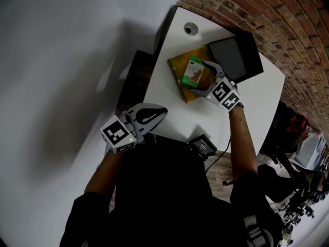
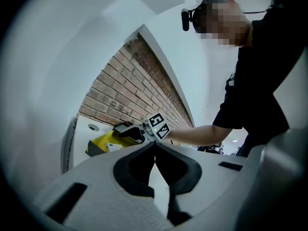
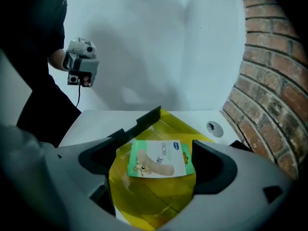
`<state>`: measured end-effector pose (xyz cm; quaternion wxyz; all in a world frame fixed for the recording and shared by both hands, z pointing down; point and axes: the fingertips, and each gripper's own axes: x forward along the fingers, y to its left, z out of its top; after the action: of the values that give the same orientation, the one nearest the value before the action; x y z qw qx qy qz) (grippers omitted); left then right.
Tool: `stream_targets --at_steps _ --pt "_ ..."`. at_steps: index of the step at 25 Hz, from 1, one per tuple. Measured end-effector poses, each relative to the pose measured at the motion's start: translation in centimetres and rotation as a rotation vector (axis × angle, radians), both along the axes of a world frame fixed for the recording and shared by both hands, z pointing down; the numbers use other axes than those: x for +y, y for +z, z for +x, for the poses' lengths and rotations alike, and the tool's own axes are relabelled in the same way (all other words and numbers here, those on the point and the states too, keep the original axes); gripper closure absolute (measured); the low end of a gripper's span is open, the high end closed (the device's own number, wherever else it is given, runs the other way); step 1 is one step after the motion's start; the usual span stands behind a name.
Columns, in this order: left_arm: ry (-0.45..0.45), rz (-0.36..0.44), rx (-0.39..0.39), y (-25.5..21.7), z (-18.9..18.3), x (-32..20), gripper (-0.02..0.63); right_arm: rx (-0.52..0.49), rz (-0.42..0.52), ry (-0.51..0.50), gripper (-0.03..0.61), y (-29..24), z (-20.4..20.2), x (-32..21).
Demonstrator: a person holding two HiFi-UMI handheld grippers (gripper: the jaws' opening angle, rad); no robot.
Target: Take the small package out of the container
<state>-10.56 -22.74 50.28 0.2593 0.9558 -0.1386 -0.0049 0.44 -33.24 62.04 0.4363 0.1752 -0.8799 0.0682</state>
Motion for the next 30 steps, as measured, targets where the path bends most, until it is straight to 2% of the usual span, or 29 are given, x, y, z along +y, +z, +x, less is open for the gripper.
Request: stream_targets --at_steps 3,7,10,13,16,30 --pt "-0.006 -0.009 0.003 -0.6 0.0 -0.2 0.598 0.030 -0.010 -0.025 0.120 0.9 -0.3 -0.3" --pt "-0.030 -0.012 -0.004 -0.6 -0.5 -0.5 0.598 0.035 -0.026 -0.004 0.118 1.7 -0.4 -0.9" --pt "-0.047 0.027 0.037 -0.8 -0.8 -0.9 0.598 0.057 -0.066 0.000 0.120 2.6 -0.4 -0.9" --pt "-0.032 -0.028 -0.024 -0.2 -0.6 -0.7 0.598 0.073 -0.073 -0.005 0.118 3.2 -0.6 -0.7" --pt "-0.026 -0.024 -0.051 -0.1 -0.5 -0.7 0.598 0.116 -0.048 -0.021 0.120 3.7 -0.7 -1.0" --pt "-0.033 -0.023 -0.056 0.2 -1.0 -0.9 0.598 0.226 -0.089 -0.037 0.120 5.5 -0.6 -1.2"
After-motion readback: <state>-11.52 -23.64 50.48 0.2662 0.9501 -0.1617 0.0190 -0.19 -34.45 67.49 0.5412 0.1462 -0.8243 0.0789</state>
